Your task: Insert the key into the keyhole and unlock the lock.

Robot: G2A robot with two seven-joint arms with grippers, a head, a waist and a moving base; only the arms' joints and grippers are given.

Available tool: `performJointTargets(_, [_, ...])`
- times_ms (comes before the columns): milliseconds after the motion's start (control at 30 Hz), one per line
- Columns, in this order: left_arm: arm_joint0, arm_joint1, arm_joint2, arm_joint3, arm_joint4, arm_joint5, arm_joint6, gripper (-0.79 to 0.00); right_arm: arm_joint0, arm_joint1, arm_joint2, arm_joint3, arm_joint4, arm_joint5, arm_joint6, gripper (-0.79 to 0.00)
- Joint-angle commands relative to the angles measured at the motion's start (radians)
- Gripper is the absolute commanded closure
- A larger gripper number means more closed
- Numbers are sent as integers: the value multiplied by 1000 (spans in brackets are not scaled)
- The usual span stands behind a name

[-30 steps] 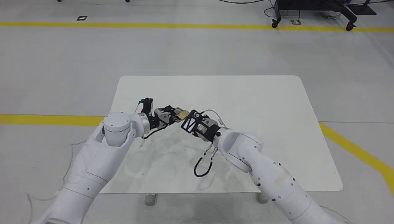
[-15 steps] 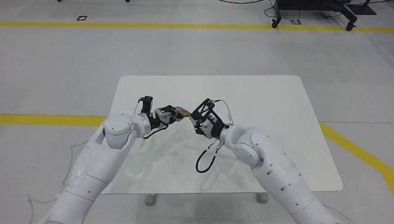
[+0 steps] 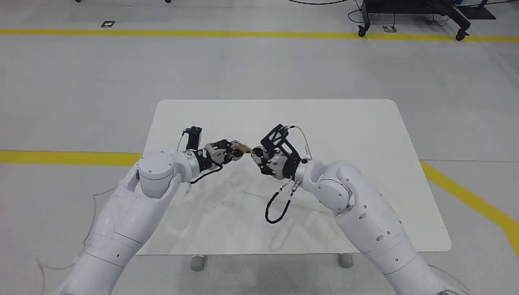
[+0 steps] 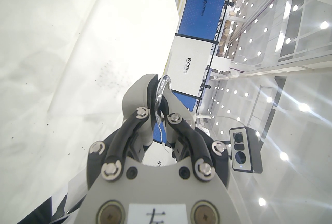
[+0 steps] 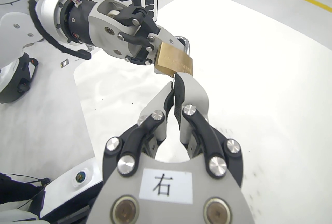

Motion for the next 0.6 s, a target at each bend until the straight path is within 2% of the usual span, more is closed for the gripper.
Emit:
performJointTargets(0, [1, -1, -1, 0, -1, 0, 0, 0, -2, 1, -1, -7, -14, -6, -5, -317])
performJointTargets(100, [2, -2, -5, 2, -13, 0, -5, 0, -7, 4, 0, -18, -36, -5, -10, -403])
performJointTargets(167, [2, -3, -7, 4, -18, -2, -9, 0, -7, 7, 2, -27, -71, -1, -2, -554])
performJointTargets(300, [3, -5, -8, 5, -21, -5, -12, 0, -15, 12, 8, -56, -110, 4, 10, -696])
performJointTargets(433, [3, -6, -9, 6, -21, -6, -15, 0, -37, 22, 49, -105, -127, 10, 12, -785])
performJointTargets(567, [4, -9, -3, 3, -19, -6, -16, 0, -89, 39, 135, -192, -165, 50, 5, -785])
